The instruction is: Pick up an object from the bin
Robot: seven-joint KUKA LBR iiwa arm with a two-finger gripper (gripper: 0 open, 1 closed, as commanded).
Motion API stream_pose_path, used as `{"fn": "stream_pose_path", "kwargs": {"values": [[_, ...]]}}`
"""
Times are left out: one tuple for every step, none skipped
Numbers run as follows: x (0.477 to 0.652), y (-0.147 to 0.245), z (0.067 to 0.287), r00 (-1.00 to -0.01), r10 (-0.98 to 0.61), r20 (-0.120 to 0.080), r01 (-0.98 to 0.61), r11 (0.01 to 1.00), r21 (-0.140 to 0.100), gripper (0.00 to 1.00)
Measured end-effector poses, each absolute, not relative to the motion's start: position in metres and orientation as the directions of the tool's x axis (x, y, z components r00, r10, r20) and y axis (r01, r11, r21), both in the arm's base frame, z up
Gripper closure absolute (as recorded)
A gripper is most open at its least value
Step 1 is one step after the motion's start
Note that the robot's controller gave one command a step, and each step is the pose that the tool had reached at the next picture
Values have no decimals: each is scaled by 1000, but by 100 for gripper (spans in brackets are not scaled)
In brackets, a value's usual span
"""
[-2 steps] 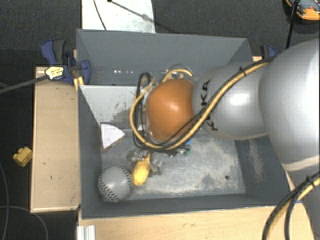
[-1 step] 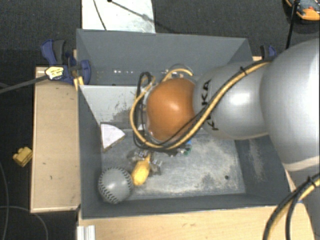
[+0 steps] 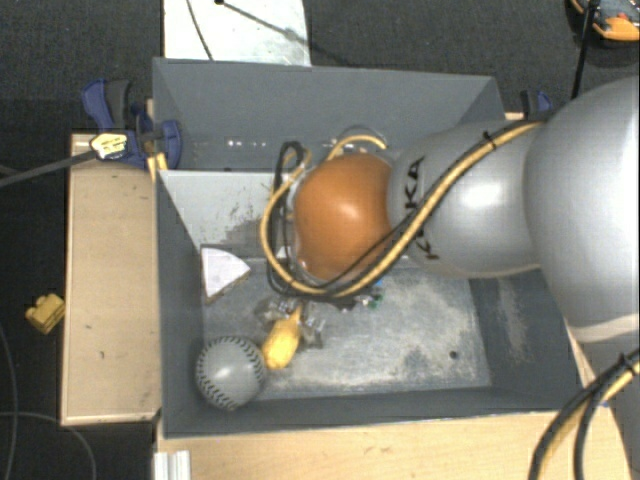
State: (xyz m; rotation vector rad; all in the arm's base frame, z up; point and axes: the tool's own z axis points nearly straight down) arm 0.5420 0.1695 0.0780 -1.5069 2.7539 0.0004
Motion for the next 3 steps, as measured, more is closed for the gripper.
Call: {"fn": "stream_pose_path", "kwargs": {"values": [[542, 170, 81, -541, -841, -4, -841, 541, -2, 100], [541, 169, 86, -542, -840, -1, -840, 542, 1, 100], [541, 169, 99, -542, -840, 0, -840, 542, 1, 100]]}}
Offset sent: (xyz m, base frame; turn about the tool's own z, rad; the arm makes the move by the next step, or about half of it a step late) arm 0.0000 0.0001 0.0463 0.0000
